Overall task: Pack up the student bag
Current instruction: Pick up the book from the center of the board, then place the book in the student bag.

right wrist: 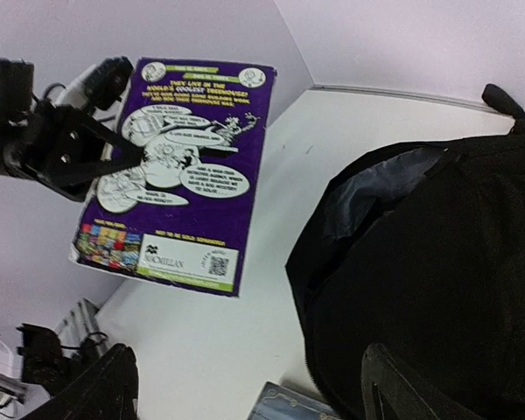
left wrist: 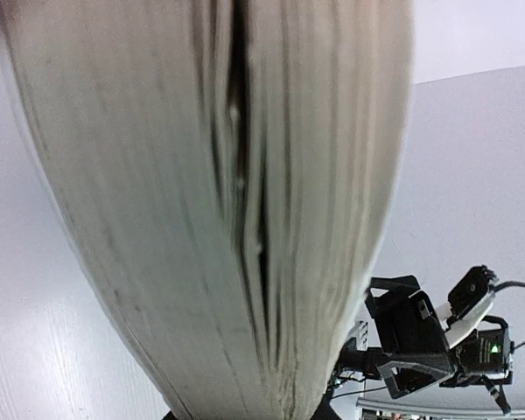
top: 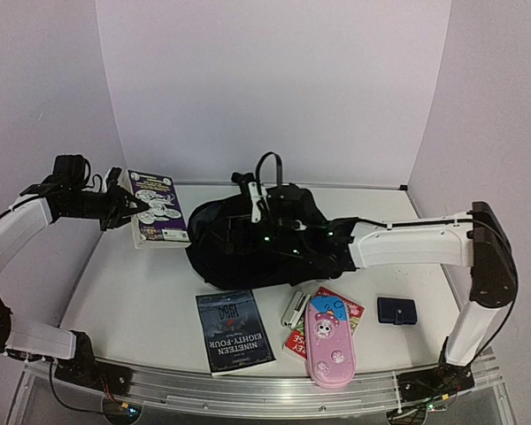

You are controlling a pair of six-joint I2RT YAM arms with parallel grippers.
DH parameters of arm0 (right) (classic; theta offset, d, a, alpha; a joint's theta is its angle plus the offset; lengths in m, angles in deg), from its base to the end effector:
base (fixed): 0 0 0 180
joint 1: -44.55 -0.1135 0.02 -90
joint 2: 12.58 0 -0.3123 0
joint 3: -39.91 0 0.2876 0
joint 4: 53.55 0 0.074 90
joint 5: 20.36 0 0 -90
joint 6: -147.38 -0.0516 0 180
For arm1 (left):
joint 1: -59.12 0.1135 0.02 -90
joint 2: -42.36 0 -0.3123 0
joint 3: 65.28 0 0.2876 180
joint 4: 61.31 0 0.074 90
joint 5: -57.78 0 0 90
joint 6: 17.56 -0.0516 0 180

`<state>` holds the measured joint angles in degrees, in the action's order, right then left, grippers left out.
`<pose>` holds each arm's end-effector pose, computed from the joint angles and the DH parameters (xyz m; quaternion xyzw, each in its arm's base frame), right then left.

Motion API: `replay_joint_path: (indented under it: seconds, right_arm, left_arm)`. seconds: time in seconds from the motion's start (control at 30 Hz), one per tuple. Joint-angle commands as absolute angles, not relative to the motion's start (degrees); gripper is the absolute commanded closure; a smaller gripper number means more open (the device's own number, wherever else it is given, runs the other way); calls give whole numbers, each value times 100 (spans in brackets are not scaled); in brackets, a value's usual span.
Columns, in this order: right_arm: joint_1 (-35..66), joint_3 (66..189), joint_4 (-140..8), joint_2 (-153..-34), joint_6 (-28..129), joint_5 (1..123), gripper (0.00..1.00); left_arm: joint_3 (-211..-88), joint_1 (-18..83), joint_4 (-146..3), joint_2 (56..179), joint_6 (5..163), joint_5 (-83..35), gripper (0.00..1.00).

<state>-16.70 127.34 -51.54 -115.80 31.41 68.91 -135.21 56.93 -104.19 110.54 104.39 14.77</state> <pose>0.2352 0.4300 0.3093 -0.2422 0.7486 0.4293 0.4434 0.2720 -0.0482 0.3404 -0.0550 0.8493 -0.4583 0.2561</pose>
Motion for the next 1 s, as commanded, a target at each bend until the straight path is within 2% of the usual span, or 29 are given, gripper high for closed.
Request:
replay_joint_path:
  seconds: [0.0, 0.2, 0.4, 0.57, 0.67, 0.87, 0.97]
  right_arm:
    - [-1842, 13618, -6593, -12352, 4233, 7654, 18]
    - [-1844, 14343, -7025, -13139, 4428, 7877, 28]
    - [-1839, 14985, -7358, -13795, 4482, 7842, 44]
    - [-1842, 15324, -7518, -14135, 4450, 8082, 48]
    - [-1842, 15500, -7598, -14260, 4331, 8512, 61]
    - [-1841, 15622, -7630, -14132, 4018, 9033, 98]
    - [-1844, 15524, -7631, -13756, 3711, 9382, 100]
  left_arm:
    - [-14221, 5921, -11231, 11136, 9285, 1172, 100]
    - [-14341, 6134, -11389, 11181, 8788, 1088, 100]
    - [-13736, 6132, -10663, 10914, 8758, 1248, 100]
    - [-13636, 6133, -10641, 10930, 8630, 1122, 100]
    - [-13600, 6132, -10624, 10952, 8563, 1155, 100]
    - [-13451, 6122, -10367, 10988, 8751, 1949, 100]
    - [-13421, 5986, -10205, 11056, 9268, 2089, 100]
